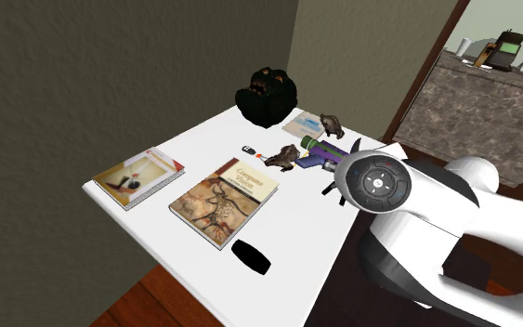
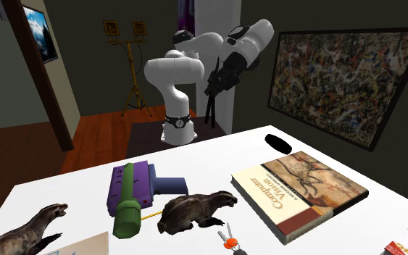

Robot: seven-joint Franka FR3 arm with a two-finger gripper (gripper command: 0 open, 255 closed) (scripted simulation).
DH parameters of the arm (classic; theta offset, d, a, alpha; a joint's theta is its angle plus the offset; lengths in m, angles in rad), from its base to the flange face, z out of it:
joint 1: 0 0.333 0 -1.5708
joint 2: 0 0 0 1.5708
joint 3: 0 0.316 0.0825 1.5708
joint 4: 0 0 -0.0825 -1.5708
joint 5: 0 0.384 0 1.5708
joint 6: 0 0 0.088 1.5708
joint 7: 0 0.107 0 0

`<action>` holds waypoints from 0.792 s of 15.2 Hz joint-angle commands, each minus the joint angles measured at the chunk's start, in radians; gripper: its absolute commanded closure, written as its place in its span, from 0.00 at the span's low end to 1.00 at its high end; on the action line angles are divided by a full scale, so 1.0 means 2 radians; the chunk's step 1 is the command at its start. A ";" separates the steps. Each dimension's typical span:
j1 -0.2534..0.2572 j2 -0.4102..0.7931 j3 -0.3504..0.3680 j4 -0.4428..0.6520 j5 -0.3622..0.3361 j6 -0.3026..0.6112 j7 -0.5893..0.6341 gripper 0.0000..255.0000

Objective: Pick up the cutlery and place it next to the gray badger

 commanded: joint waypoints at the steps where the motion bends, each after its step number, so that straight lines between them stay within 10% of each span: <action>1: -0.005 -0.002 -0.014 0.007 -0.012 -0.006 -0.008 1.00; 12: -0.034 -0.004 -0.082 0.052 -0.068 -0.034 -0.047 1.00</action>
